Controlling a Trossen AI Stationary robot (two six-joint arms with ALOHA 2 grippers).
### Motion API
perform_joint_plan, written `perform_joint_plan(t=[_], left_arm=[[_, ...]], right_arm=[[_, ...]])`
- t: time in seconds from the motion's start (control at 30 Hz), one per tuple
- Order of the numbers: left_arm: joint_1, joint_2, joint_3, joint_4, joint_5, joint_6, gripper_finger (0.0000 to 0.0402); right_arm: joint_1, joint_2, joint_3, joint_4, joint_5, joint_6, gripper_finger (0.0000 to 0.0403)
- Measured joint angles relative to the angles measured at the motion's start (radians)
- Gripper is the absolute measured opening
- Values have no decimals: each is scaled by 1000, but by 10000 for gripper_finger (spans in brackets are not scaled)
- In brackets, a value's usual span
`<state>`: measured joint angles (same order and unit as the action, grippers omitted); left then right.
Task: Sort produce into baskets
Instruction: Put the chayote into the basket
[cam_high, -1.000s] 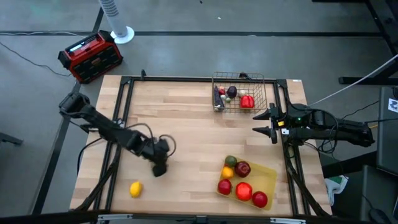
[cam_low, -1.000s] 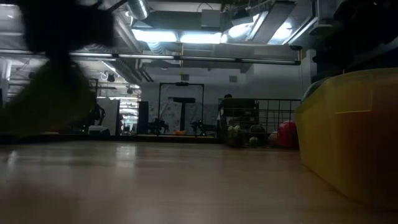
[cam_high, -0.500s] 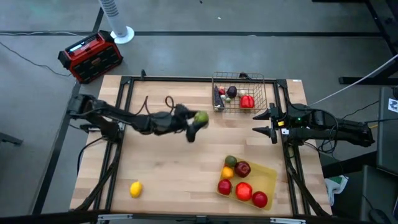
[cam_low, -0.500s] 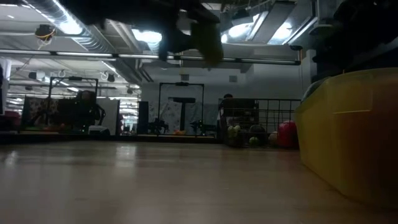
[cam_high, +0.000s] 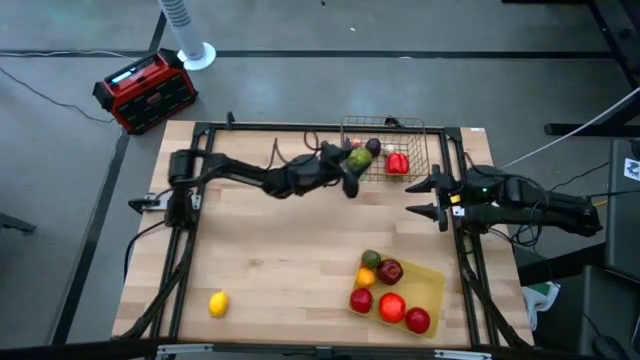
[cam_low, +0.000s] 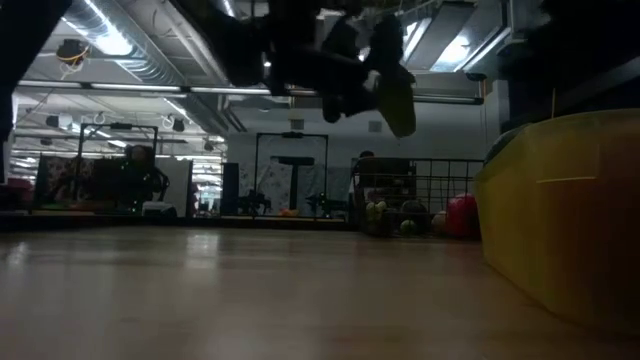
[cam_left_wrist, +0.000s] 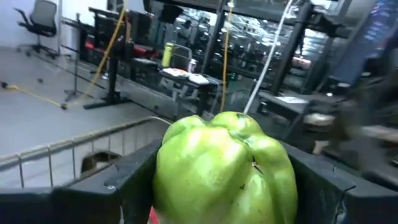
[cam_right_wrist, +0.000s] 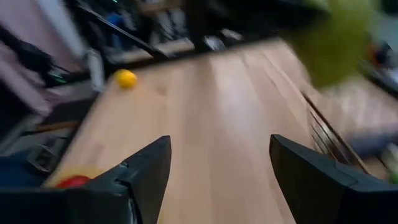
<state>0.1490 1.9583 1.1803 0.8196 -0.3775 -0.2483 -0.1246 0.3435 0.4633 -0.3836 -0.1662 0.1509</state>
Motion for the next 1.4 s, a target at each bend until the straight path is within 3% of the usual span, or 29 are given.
perform_joint_plan(t=[0.13, 0.43, 0.73, 1.23, 1.4], left_arm=[[33, 71, 65, -2, 0, 4, 278], [77, 101, 114, -114, -1, -58, 278], [81, 101, 118, -104, 0, -72, 278], [74, 101, 118, -105, 0, -67, 279], [71, 101, 118, -109, 0, -93, 284]], right_arm=[[0, -50, 0, 92, -86, -63, 269], [0, -165, -4, 100, -89, -85, 269], [0, -338, -204, 276, -81, -69, 269], [0, -339, -402, 450, -14, -41, 269], [0, -339, -450, 471, 61, -9, 269]])
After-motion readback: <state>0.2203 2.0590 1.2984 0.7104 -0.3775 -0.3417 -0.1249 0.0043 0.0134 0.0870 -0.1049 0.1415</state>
